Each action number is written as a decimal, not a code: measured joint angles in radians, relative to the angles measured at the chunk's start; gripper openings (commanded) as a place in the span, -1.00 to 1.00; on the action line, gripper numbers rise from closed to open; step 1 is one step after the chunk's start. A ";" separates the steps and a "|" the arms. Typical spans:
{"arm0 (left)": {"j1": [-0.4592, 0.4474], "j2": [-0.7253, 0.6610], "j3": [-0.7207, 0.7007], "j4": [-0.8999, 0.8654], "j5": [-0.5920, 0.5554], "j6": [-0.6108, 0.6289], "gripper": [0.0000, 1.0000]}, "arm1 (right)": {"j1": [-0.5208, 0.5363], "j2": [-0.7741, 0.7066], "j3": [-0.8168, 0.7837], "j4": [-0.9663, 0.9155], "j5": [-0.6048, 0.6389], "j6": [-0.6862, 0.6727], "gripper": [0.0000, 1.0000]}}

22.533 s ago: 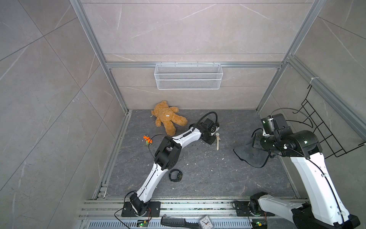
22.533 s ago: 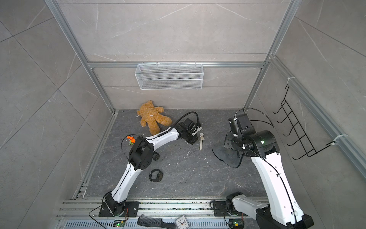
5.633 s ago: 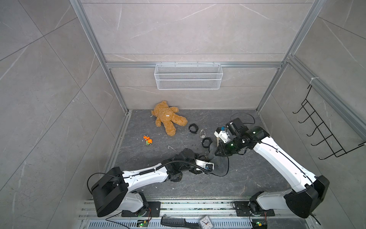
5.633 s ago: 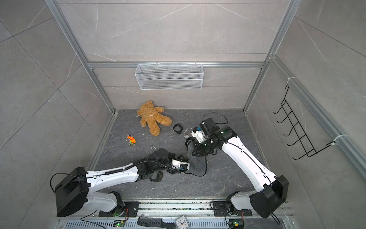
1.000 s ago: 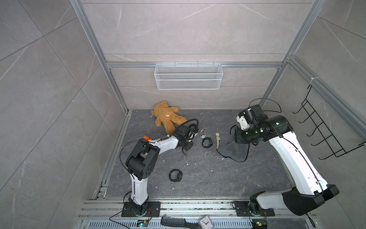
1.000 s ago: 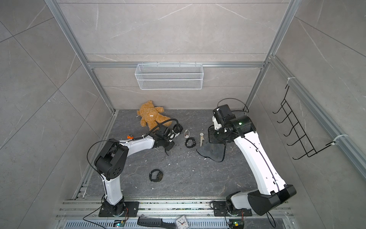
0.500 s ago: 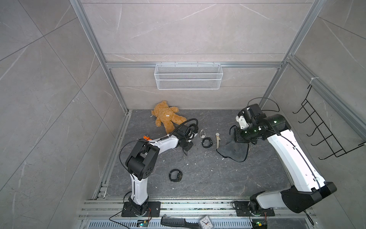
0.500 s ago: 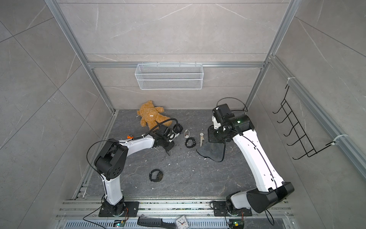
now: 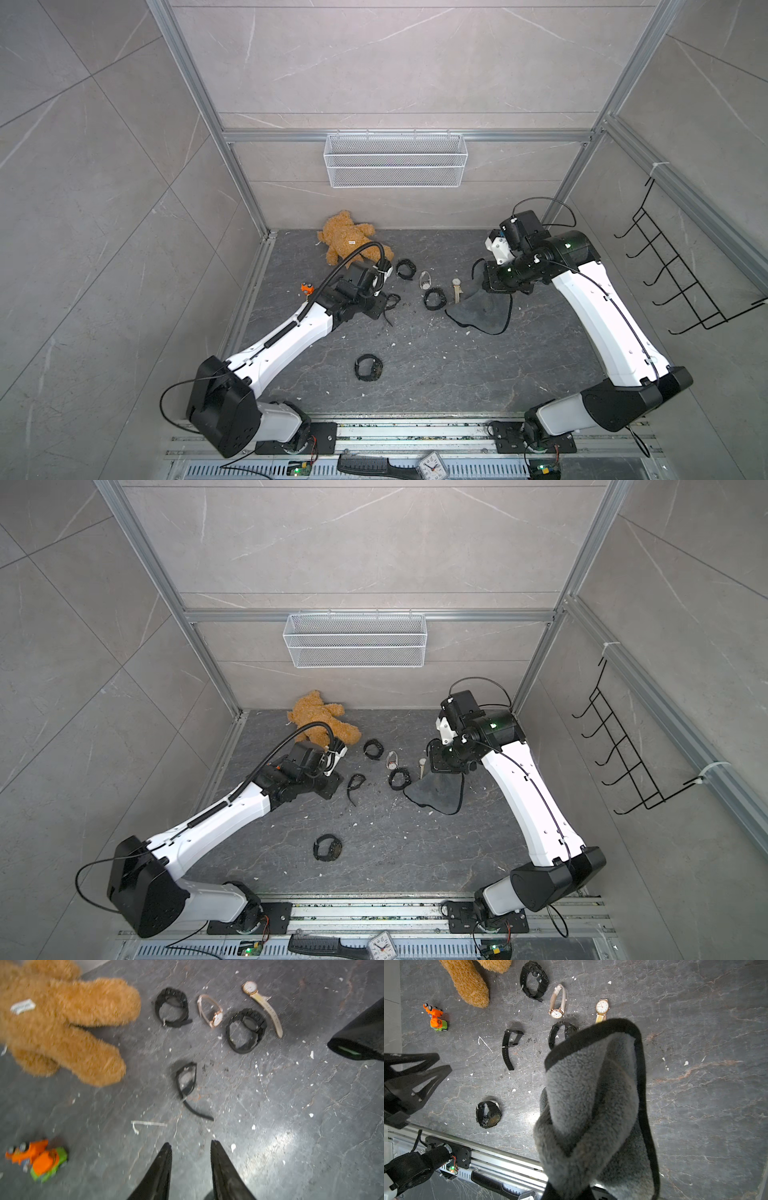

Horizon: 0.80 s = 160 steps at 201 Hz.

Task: Wipe the watch dial
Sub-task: Place the watch at the center of the board, then move the watch to the center of the board.

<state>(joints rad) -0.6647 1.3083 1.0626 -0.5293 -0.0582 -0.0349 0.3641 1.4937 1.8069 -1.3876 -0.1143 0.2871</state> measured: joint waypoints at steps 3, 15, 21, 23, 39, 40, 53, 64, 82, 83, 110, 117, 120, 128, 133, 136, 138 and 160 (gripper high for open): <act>-0.010 -0.015 -0.011 -0.012 -0.008 -0.014 -0.29 | 0.000 0.002 0.000 0.000 -0.003 0.000 -1.00; -0.069 -0.085 -0.064 -0.069 -0.030 -0.084 -0.28 | 0.000 0.006 0.000 0.000 -0.015 -0.004 -1.00; -0.103 -0.122 -0.093 -0.095 -0.040 -0.121 -0.27 | 0.000 0.008 0.000 0.000 -0.022 -0.006 -1.00; -0.116 -0.134 -0.102 -0.102 -0.043 -0.131 -0.27 | 0.000 0.009 0.000 0.001 -0.025 -0.006 -1.00; -0.205 -0.222 -0.169 -0.160 -0.058 -0.227 -0.25 | 0.000 0.011 0.000 0.003 -0.041 -0.012 -1.00; -0.209 -0.225 -0.172 -0.162 -0.058 -0.232 -0.25 | 0.000 0.011 0.000 0.003 -0.042 -0.012 -1.00; -0.260 -0.273 -0.211 -0.197 -0.070 -0.299 -0.23 | 0.000 0.014 0.000 0.009 -0.055 -0.017 -1.00; -0.294 -0.295 -0.239 -0.218 -0.074 -0.353 -0.20 | 0.000 0.020 0.000 0.013 -0.062 -0.019 -1.00; -0.332 -0.294 -0.275 -0.246 -0.074 -0.422 -0.17 | 0.000 0.027 0.000 0.016 -0.068 -0.023 -1.00; -0.334 -0.293 -0.278 -0.248 -0.074 -0.428 -0.17 | 0.000 0.027 0.000 0.015 -0.068 -0.023 -1.00; -0.350 -0.277 -0.334 -0.253 -0.072 -0.483 -0.10 | 0.000 0.027 0.000 0.014 -0.071 -0.022 -1.00; -0.352 -0.275 -0.345 -0.248 -0.071 -0.488 -0.08 | 0.000 0.027 0.000 0.015 -0.071 -0.022 -1.00; -0.352 -0.274 -0.349 -0.245 -0.071 -0.489 -0.08 | 0.000 0.027 0.000 0.014 -0.070 -0.022 -1.00; -0.352 -0.270 -0.360 -0.236 -0.070 -0.489 -0.06 | 0.000 0.026 0.000 0.014 -0.070 -0.022 -1.00; -0.352 -0.267 -0.365 -0.227 -0.070 -0.488 -0.05 | 0.000 0.025 0.000 0.014 -0.070 -0.022 -1.00; -0.352 -0.262 -0.369 -0.220 -0.068 -0.484 -0.05 | 0.000 0.024 0.000 0.014 -0.070 -0.022 -1.00; -0.352 -0.261 -0.370 -0.218 -0.068 -0.484 -0.04 | 0.000 0.024 0.000 0.014 -0.070 -0.022 -1.00; -0.352 -0.213 -0.381 -0.171 -0.055 -0.453 0.00 | 0.000 0.011 -0.002 0.014 -0.070 -0.022 -1.00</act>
<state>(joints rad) -1.0164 1.0954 0.6819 -0.7006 -0.1131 -0.4881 0.3641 1.5047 1.8053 -1.3731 -0.1841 0.2649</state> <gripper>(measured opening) 0.492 0.066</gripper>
